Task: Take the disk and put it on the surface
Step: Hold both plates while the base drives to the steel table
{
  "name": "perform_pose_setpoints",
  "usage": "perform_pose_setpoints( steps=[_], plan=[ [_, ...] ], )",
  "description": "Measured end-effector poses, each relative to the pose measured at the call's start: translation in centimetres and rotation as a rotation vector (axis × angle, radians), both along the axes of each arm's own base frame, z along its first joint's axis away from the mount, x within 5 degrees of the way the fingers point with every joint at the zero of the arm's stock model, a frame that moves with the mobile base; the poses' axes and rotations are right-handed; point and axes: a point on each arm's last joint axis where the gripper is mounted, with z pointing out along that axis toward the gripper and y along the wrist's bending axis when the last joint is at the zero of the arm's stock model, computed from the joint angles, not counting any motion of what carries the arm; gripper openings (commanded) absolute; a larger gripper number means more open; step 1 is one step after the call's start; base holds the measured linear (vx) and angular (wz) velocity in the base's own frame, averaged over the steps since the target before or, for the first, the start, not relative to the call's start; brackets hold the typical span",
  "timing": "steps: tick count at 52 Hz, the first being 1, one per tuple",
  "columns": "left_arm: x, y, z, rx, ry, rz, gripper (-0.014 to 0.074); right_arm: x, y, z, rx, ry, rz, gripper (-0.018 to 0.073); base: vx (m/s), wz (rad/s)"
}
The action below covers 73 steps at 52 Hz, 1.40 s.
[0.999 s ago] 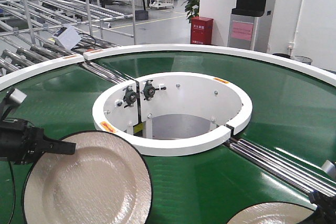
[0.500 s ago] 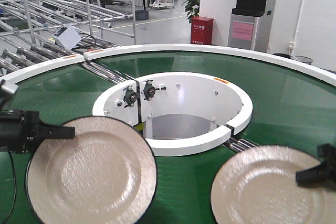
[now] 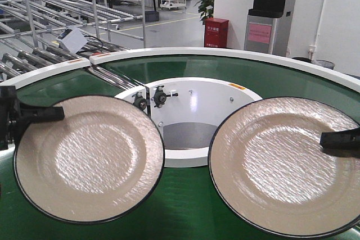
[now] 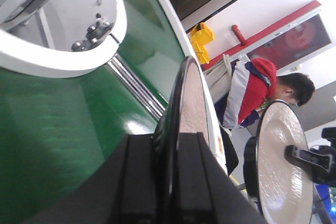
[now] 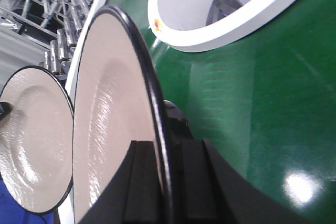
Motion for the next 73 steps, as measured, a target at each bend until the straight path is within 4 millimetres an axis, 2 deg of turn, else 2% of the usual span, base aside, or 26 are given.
perform_pose_setpoints(
  steps=[11,18,73],
  plan=[
    [-2.1,-0.6,2.7,0.012,-0.059,-0.010,-0.0008,-0.2,0.2,0.1,0.012,0.002,0.012,-0.0009,0.00,0.00],
    [-2.7,-0.8,3.4,0.014,-0.072,-0.021,-0.0008,-0.2,0.2,0.1,0.014,0.004,0.013,-0.0009,0.00,0.00],
    [-2.8,-0.8,3.2,0.040,-0.064,-0.026,-0.0008,-0.2,0.2,0.1,0.012,0.002,0.015,-0.0009,0.00,-0.01]
  ],
)
